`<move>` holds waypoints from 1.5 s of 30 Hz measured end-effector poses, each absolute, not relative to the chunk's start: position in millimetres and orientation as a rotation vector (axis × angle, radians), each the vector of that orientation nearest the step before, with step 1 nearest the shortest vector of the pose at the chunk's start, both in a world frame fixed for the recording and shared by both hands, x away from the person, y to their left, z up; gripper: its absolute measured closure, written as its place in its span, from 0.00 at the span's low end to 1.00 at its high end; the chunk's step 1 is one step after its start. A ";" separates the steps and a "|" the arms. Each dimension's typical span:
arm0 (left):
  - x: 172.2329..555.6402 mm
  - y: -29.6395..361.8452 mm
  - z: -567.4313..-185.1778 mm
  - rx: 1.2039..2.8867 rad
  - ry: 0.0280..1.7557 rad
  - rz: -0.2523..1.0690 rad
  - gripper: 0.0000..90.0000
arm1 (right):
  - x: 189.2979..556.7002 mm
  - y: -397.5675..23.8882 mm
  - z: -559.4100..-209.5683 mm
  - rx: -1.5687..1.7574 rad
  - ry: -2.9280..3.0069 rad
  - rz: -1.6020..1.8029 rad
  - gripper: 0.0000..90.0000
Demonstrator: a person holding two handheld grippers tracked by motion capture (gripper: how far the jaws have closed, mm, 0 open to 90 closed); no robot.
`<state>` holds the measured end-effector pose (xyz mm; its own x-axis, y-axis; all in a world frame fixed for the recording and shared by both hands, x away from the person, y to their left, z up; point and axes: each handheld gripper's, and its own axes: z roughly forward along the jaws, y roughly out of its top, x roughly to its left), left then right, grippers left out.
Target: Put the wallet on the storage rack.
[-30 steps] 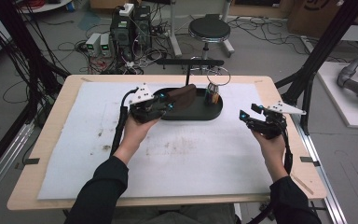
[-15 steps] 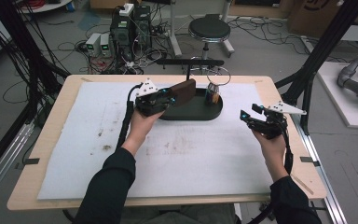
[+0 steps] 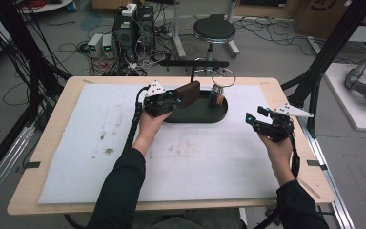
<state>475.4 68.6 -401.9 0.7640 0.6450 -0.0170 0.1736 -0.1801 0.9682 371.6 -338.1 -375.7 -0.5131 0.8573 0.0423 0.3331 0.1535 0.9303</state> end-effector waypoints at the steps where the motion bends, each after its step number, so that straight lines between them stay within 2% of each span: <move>1: 475.4 68.6 -401.9 1.733 0.647 0.477 0.75 | 371.7 -338.3 -375.8 1.127 1.928 1.348 0.42; 30: 487.1 47.3 -438.2 1.810 0.706 0.488 0.74 | 371.3 -338.4 -377.1 1.126 1.934 1.338 0.42; 42: 486.8 48.6 -437.1 1.812 0.714 0.477 0.72 | 370.9 -338.3 -377.3 1.128 1.938 1.333 0.42; 45: 486.2 48.5 -436.1 1.816 0.720 0.480 0.67 | 370.9 -337.8 -377.3 1.121 1.940 1.332 0.42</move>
